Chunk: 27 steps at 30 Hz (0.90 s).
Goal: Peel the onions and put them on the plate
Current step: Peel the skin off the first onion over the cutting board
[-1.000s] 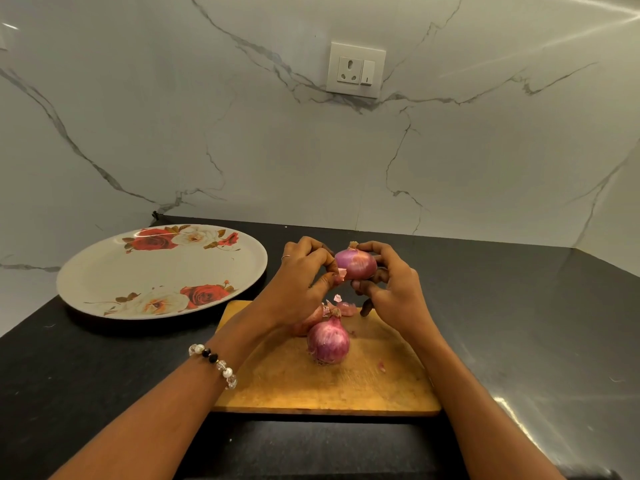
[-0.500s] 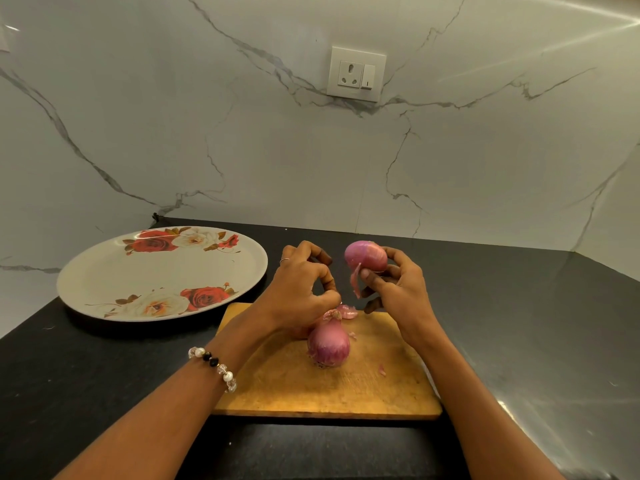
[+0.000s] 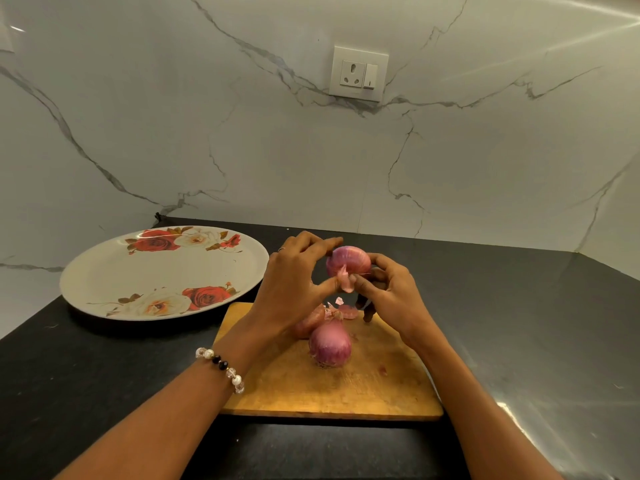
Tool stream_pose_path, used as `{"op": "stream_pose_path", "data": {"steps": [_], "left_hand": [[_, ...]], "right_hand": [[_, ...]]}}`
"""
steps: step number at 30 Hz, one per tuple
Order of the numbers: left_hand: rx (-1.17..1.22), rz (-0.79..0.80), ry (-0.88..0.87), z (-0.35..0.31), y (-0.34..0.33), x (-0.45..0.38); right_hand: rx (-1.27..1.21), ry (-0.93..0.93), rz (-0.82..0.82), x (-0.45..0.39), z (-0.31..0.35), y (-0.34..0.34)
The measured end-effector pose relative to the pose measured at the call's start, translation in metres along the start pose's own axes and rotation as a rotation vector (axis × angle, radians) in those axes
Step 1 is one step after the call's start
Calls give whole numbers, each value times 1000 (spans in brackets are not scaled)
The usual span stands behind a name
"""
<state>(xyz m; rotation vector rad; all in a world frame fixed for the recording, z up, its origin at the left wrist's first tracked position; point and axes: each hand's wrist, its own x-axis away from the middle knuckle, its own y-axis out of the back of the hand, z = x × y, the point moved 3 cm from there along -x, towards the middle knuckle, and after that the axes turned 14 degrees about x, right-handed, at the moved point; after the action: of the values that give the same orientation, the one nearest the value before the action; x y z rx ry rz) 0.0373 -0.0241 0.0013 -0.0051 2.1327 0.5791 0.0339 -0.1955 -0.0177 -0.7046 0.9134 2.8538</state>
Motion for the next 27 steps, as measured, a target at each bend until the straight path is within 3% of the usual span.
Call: {"op": "stream_pose_path", "data": {"steps": [8, 17, 27], "left_hand": [[29, -122, -88, -5, 9, 1], [138, 62, -41, -7, 1, 2], [165, -88, 5, -4, 10, -2]], "right_hand": [[29, 50, 29, 2, 2, -3], [-184, -119, -56, 0, -3, 6], [-202, -43, 9, 2, 6, 4]]}}
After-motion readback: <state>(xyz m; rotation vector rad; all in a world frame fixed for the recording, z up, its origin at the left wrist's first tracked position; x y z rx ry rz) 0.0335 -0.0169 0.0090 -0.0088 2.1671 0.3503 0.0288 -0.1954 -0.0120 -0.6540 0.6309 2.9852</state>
